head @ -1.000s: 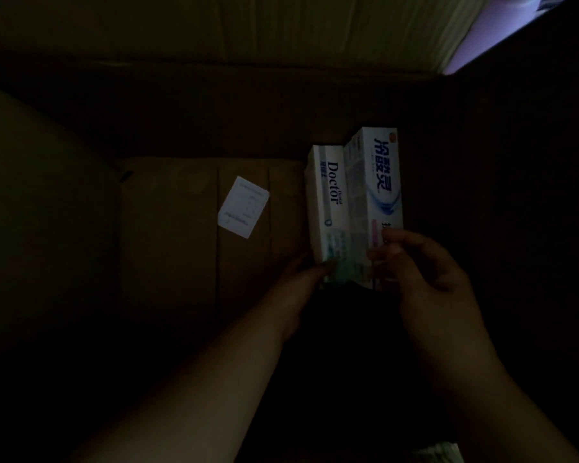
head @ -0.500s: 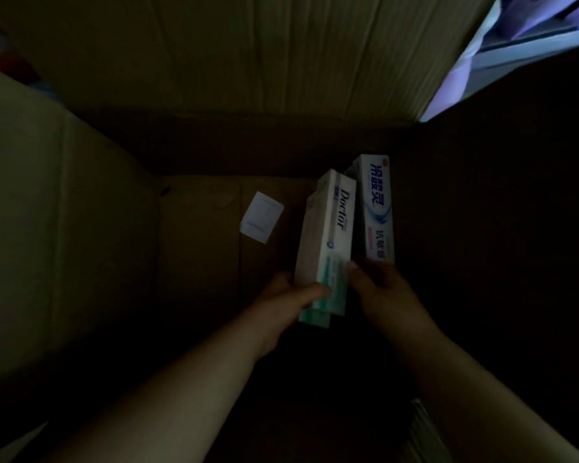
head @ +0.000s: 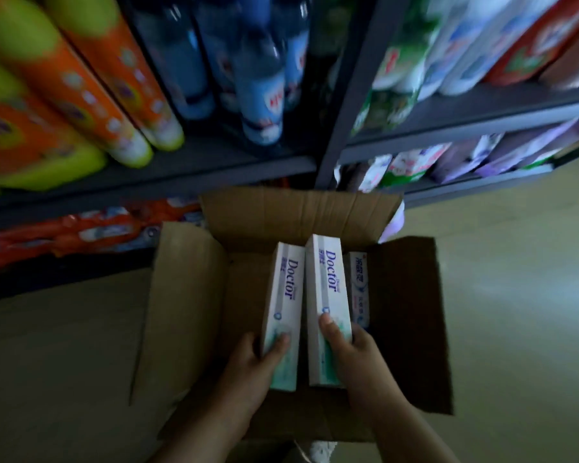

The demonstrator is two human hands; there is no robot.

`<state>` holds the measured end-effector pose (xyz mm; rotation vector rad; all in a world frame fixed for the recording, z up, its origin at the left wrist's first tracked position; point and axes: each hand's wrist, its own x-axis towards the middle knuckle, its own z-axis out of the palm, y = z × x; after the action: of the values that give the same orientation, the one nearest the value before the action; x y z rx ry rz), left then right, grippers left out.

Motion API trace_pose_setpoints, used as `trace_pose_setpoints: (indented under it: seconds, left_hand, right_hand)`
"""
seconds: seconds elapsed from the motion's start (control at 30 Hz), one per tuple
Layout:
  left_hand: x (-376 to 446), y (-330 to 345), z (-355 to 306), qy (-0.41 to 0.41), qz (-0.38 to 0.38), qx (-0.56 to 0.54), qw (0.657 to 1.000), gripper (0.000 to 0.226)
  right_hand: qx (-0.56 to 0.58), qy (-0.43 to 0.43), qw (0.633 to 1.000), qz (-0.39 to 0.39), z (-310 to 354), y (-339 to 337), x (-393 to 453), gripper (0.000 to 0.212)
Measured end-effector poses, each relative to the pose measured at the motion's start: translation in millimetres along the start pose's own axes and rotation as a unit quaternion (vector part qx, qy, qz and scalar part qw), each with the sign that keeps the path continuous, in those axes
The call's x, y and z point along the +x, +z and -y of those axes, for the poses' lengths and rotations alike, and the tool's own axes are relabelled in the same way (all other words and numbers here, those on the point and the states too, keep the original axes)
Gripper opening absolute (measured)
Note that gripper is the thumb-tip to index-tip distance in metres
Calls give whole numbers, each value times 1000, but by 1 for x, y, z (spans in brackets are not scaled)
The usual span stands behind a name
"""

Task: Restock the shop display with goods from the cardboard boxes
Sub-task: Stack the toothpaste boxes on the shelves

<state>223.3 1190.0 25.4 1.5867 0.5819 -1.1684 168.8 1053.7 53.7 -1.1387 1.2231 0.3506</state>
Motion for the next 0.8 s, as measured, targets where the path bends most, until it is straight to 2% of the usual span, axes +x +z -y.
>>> trace_pose_setpoints:
  seconds: [0.1,0.17,0.23,0.33,0.43,0.53,0.63,0.67,0.73,0.8]
  left_hand:
    - [-76,-20,-51,12,-7,-24,1000,68]
    - [-122,-37,-79,25,-6,-44,999,51]
    - [-162,-56,-102,37,-4,-42,998,53]
    - [-214,-90,-125,55,-7,-41,998,56]
    - [-256,-126,-142,59,-9,-59,996,60]
    - [-292,-165,-153,89,-22,-89,992,39]
    - [-324,-205,-156,96,-48,-136,985,16]
    - [-334,-217,-158,96,-49,-160,981,12]
    - [-356,-238,-161,105,-35,-201,973,5]
    - [-368,-261,-160,108,-42,-234,965,13]
  right_hand:
    - [-27,-27,999,-7,34,12,-64,43]
    - [-35,-39,998,-18,58,22,-108,43]
    - [-63,-66,996,-14,83,35,-151,46]
    - [-80,-111,991,2,111,53,-204,31]
    - [-87,-107,989,50,134,74,-253,24]
    - [-39,-112,987,106,150,100,-298,37]
    - [-39,-128,973,188,158,125,-336,82]
    - [-47,-142,968,202,159,136,-347,90]
    - [-80,-187,961,186,158,159,-364,102]
    - [-99,-208,958,169,159,178,-377,103]
